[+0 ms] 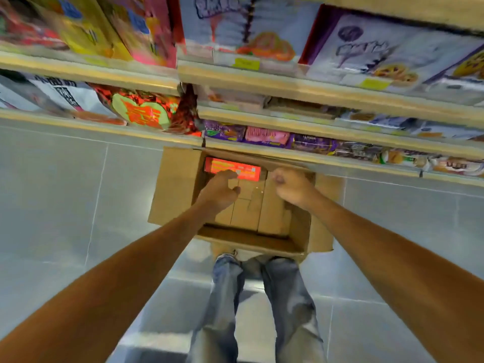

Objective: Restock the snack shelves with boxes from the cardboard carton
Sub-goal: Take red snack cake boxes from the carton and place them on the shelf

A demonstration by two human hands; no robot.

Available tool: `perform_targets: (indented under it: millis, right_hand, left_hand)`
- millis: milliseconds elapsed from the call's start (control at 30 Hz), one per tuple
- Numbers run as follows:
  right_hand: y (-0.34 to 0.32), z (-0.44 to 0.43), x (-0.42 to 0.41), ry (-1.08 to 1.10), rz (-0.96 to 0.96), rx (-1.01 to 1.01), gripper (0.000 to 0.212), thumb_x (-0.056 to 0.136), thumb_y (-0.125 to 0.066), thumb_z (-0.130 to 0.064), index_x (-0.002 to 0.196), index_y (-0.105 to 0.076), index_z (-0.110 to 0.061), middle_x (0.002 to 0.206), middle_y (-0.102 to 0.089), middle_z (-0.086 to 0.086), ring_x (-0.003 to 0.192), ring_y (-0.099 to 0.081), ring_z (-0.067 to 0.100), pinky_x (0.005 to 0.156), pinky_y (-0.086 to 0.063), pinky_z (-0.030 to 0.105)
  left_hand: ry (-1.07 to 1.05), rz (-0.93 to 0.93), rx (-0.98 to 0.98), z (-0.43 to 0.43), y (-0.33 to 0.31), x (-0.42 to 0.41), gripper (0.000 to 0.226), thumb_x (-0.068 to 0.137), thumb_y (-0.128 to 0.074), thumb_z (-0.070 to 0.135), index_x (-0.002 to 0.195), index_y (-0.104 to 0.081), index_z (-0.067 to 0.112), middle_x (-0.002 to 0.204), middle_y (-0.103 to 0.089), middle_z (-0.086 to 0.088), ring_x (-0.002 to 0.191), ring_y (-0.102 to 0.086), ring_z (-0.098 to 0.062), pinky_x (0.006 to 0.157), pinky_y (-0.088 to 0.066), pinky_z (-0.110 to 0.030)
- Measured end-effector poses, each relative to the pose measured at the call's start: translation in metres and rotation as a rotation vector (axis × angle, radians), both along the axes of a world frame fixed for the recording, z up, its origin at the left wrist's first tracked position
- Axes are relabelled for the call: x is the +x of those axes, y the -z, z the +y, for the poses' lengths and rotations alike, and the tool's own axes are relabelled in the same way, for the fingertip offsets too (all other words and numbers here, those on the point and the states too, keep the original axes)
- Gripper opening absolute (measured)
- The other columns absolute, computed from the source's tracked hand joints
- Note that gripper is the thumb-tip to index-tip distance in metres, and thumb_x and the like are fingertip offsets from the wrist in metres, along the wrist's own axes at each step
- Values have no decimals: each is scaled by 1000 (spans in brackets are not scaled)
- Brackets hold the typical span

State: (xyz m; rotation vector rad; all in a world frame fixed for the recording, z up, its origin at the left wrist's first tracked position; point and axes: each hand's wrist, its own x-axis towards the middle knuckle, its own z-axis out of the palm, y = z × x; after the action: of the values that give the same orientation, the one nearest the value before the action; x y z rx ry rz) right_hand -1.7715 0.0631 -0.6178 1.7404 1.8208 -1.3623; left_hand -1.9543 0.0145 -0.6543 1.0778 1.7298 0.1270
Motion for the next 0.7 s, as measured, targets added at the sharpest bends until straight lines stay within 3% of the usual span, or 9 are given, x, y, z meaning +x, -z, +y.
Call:
perform_targets:
  millis: [100, 233, 333, 433, 600, 700]
  right_hand:
    - [54, -5, 2, 4, 1, -4, 30, 87, -52, -6, 114, -62, -11, 116, -63, 10, 110, -57, 25, 94, -47, 37]
    - [125, -2, 4, -42, -1, -11, 27, 94, -47, -16, 119, -58, -13, 113, -61, 1, 106, -55, 16, 80, -40, 25]
    - [169, 2, 8, -76, 2, -20, 28, 93, -47, -19, 119, -57, -17, 113, -62, 2, 107, -56, 18, 86, -41, 29]
    - [236, 12, 5, -93, -26, -11, 23, 89, -50, -19, 111, -57, -20, 97, -64, 0, 96, -61, 19, 80, -46, 36]
    - [320, 28, 3, -109, -40, -13, 45, 87, -55, -19, 131, -48, -23, 119, -62, 2, 110, -58, 21, 91, -50, 35]
    - [363, 33, 5, -104, -76, -16, 57, 85, -56, -19, 139, -37, -23, 130, -55, 7, 116, -55, 26, 89, -48, 34]
  left_hand:
    - [65, 53, -39, -9, 53, -5, 38, 83, -58, 24, 121, -57, 17, 125, -58, -5, 114, -57, -25, 98, -48, -41]
    - [85, 111, -9, 0, 118, 0, 47, 86, -59, 20, 132, -47, 19, 137, -46, 1, 125, -46, -18, 102, -41, -34]
    - [192, 137, 53, 9, 154, 5, 53, 88, -58, 21, 139, -40, 19, 144, -41, 0, 134, -38, -19, 106, -37, -35]
    - [304, 180, 70, 23, 216, 12, 60, 87, -58, 21, 143, -34, 20, 148, -35, -1, 137, -32, -23, 110, -35, -41]
    - [421, 266, 26, 36, 294, 12, 78, 84, -62, 22, 149, -18, 17, 157, -11, -6, 145, -11, -29, 116, -17, -46]
    - [493, 355, 65, 41, 331, 8, 85, 85, -62, 23, 150, -9, 15, 158, -8, -8, 146, -6, -29, 118, -11, -44]
